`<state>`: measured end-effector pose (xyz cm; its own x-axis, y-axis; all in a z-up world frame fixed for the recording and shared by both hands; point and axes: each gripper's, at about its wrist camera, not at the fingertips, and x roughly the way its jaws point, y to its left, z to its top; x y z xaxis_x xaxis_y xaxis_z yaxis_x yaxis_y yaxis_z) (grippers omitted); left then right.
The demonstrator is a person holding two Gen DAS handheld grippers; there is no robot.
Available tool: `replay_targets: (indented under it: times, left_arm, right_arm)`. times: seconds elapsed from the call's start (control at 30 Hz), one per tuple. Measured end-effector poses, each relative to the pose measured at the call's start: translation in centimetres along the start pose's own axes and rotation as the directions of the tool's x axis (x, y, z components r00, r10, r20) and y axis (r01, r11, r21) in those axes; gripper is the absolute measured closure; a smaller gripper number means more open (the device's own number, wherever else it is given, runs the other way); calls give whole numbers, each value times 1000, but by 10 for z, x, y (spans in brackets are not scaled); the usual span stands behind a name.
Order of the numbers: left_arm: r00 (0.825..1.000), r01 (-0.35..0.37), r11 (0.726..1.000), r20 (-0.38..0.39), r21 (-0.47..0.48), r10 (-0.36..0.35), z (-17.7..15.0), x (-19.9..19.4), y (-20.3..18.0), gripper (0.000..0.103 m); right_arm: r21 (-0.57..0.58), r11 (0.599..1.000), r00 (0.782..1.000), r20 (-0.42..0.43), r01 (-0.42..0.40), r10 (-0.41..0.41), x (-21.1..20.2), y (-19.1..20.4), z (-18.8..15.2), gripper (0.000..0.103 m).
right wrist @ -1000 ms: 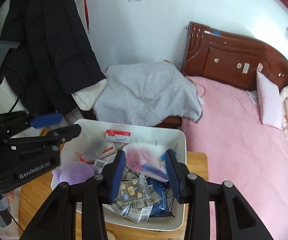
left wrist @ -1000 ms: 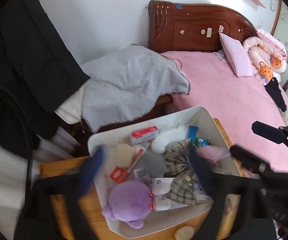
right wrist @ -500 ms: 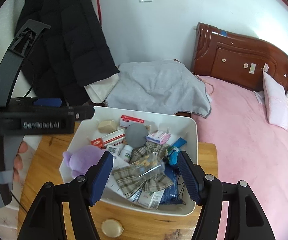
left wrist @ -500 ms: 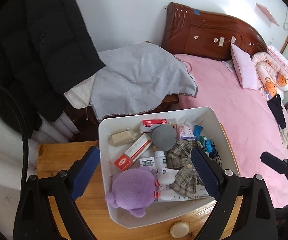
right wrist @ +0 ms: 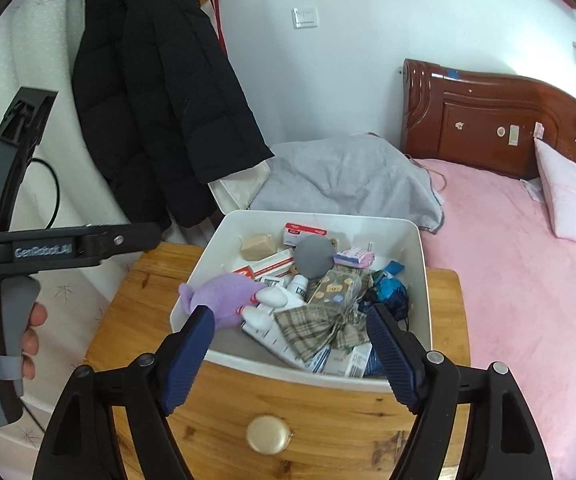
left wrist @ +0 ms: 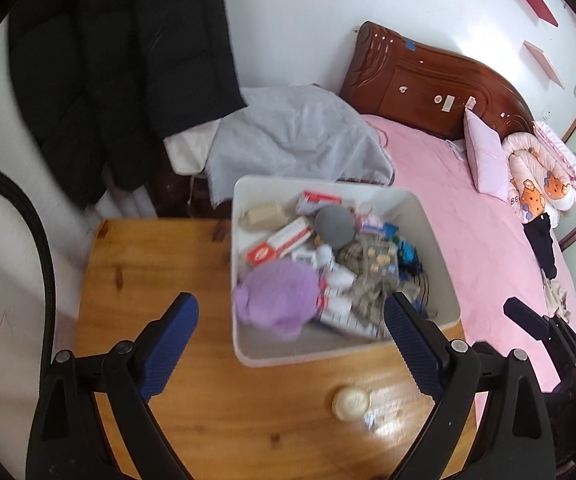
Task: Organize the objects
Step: 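Move the right gripper to the gold compact and grasp it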
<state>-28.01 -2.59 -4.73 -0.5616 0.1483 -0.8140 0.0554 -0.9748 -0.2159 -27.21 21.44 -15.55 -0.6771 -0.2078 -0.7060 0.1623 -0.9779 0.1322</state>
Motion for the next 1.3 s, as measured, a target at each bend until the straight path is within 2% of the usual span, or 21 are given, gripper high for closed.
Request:
replay_targets:
  times: [0.2,0.43,0.63,0.9,1.07,1.3]
  left_arm:
    - [999,-32,999,-14,-28,31,-48,-18,10,8]
    - [997,-53,996,-57,-67,49,-93,-18,25,8]
    - [993,-71,989,-105,-129,58,-135,-12,41,8]
    - [980,-85,982,-190,-169,52,-182,-1,58,8]
    - [976,-85,977,-211,-193,43,-196,1,65,8]
    - [974,-89,974,-223,-207,41,-200,5,71,8]
  right_arm:
    - [0,1000,1000,-12,-10,10,-9,13,-33,24]
    - [-16,1000,998,-63,-5,4,-2,32,-73,24]
    - [-30,1000,993,-120,9,-12,24,45,-106,24]
    - [-15,998,980,-189,54,-56,82,47,-137,24]
    - [-23,994,965,-239,108,-110,117,45,-148,24]
    - [-44,987,949,-273,152,-158,137,49,-156,24]
